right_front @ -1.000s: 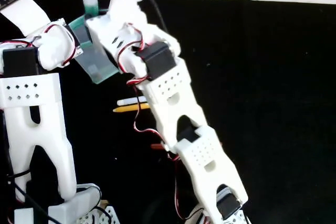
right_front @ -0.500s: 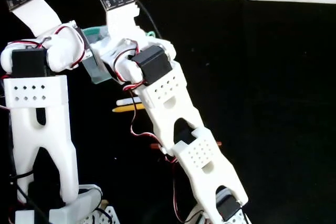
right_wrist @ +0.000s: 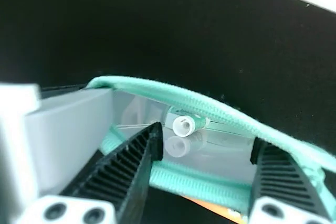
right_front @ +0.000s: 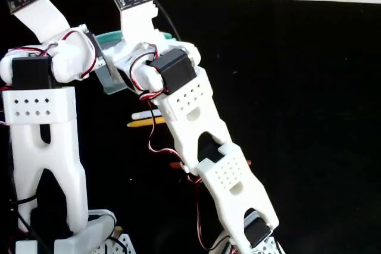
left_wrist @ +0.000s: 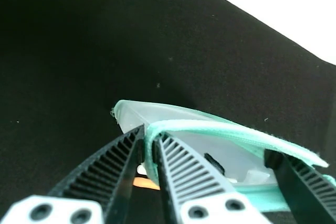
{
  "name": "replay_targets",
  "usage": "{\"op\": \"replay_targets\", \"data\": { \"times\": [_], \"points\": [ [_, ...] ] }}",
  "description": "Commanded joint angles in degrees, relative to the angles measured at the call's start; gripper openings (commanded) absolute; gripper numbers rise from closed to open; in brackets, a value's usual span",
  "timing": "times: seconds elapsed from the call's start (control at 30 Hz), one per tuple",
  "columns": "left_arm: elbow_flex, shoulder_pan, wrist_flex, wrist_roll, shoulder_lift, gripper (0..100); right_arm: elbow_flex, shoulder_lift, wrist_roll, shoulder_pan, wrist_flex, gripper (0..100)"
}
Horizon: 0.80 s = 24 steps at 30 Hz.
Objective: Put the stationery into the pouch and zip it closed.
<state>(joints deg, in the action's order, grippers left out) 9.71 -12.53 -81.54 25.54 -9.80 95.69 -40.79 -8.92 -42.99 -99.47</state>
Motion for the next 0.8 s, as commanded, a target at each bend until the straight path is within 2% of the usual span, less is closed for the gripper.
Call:
{"op": "replay_targets", "data": {
  "times": [0.0,0.13,0.5,0.77],
  "points": [
    [-0.04,-0.84,0.62,-0.09,0.4,1,5.76,9.36,0.09,0.57,-1.27,35.4],
    [-0.04,-0.84,0.62,-0.09,0.4,1,5.76,13.41,0.18,1.98,-1.27,35.4],
    [-0.04,-0.84,0.62,0.0,0.4,1,4.97,18.59,7.91,8.57,-1.63,35.3],
    [-0.04,-0.66,0.62,0.0,0.4,1,-12.7,20.62,11.34,15.43,-1.63,30.5]
  ]
}}
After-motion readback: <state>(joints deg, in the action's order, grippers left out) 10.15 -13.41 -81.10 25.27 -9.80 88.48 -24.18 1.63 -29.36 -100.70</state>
